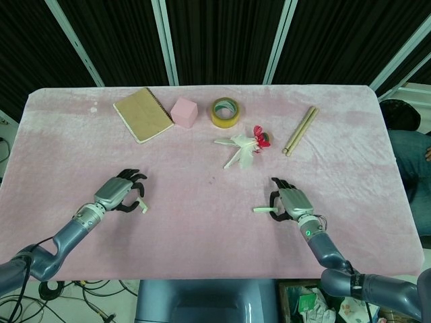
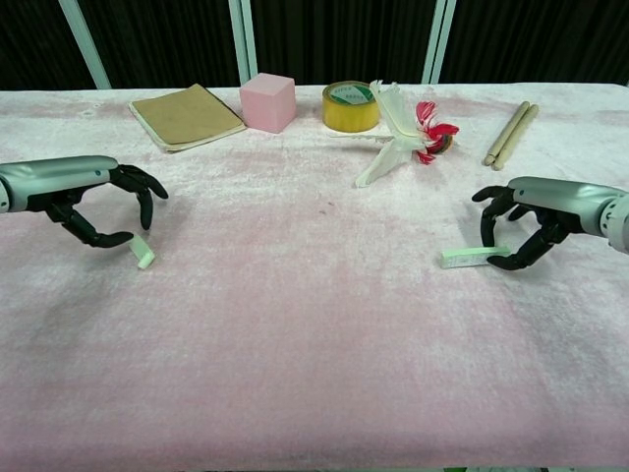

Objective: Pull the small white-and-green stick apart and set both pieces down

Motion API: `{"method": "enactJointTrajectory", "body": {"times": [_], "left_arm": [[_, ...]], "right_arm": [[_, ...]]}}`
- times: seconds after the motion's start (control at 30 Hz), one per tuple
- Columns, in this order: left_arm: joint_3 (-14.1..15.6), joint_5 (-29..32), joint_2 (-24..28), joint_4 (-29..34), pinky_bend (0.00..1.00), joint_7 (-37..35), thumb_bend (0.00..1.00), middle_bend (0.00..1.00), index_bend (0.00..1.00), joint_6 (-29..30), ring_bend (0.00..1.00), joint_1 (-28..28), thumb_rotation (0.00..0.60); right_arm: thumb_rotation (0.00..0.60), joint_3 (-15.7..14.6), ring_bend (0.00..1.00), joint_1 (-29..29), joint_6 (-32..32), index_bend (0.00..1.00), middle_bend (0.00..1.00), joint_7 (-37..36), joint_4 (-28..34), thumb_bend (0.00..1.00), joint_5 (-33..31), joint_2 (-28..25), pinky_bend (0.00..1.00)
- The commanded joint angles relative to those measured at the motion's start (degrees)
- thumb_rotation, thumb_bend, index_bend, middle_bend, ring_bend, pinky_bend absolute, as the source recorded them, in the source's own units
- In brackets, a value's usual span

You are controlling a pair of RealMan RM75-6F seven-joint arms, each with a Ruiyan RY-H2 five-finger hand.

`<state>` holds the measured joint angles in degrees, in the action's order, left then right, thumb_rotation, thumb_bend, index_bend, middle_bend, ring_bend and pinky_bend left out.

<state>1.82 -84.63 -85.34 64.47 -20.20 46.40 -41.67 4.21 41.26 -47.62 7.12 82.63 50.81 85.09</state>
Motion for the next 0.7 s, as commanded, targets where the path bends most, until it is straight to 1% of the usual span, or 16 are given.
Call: {"method": "enactJointTrajectory", "body": {"times": [0.03,0.07,0.1,0.17,0.23,0.43,0.53,0.63,0.7], "left_arm": [[-0.2,1.5,1.2,2.0,0.00,2.4,0.27,0.06,0.19,-2.9,0.00,-1.2,0.600],[-0.4,1.8,1.5,2.5,0.00,2.8,0.25,0.05,0.15,-3.2,0.00,-1.4,0.600],[-0.7,2.3,1.9,3.2,0.00,3.1,0.22,0.04,0.12,-3.6,0.00,-1.5,0.600],[-1.0,2.8,2.4,4.1,0.00,3.3,0.19,0.03,0.09,-4.1,0.00,-1.6,0.600],[-1.5,3.2,3.4,5.4,0.00,3.0,0.17,0.02,0.07,-4.1,0.00,-1.8,0.600],[-3.3,3.6,6.9,9.0,0.00,1.5,0.17,0.01,0.07,-2.5,0.00,-1.7,0.600],[-4.0,3.7,9.4,10.8,0.00,1.4,0.17,0.01,0.07,-1.8,0.00,-1.8,0.600],[-4.8,4.1,13.1,13.4,0.00,4.9,0.17,0.01,0.07,-0.2,0.00,-1.5,0.600],[-5.6,5.1,15.1,15.8,0.00,7.5,0.17,0.01,0.08,2.1,0.00,-0.6,0.600]], "right_arm": [[0.600,-0.4,0.00,0.5,0.8,0.28,0.00,1.8,0.6,0.22,-0.3,-1.0,0.10],[0.600,-0.5,0.00,0.6,0.9,0.21,0.00,2.4,1.0,0.19,-0.4,-1.4,0.09],[0.600,-0.5,0.00,0.8,1.1,0.19,0.00,3.3,1.7,0.18,-0.9,-1.9,0.09],[0.600,-0.5,0.00,1.2,1.7,0.07,0.00,4.2,2.8,0.14,-1.6,-2.9,0.08],[0.600,-0.1,0.00,1.6,2.3,0.00,0.00,4.7,4.5,0.12,-2.5,-4.4,0.08],[0.600,1.1,0.00,2.1,2.2,0.00,0.00,5.4,8.4,0.11,-3.7,-8.7,0.08],[0.600,2.0,0.00,1.9,1.7,0.00,0.00,5.1,10.8,0.11,-4.0,-12.2,0.08],[0.600,3.5,0.00,0.8,0.0,0.00,0.00,3.2,13.0,0.11,-3.5,-16.5,0.08],[0.600,4.4,0.00,-0.6,-2.0,0.00,0.00,1.3,12.8,0.11,-2.4,-18.6,0.08]]}}
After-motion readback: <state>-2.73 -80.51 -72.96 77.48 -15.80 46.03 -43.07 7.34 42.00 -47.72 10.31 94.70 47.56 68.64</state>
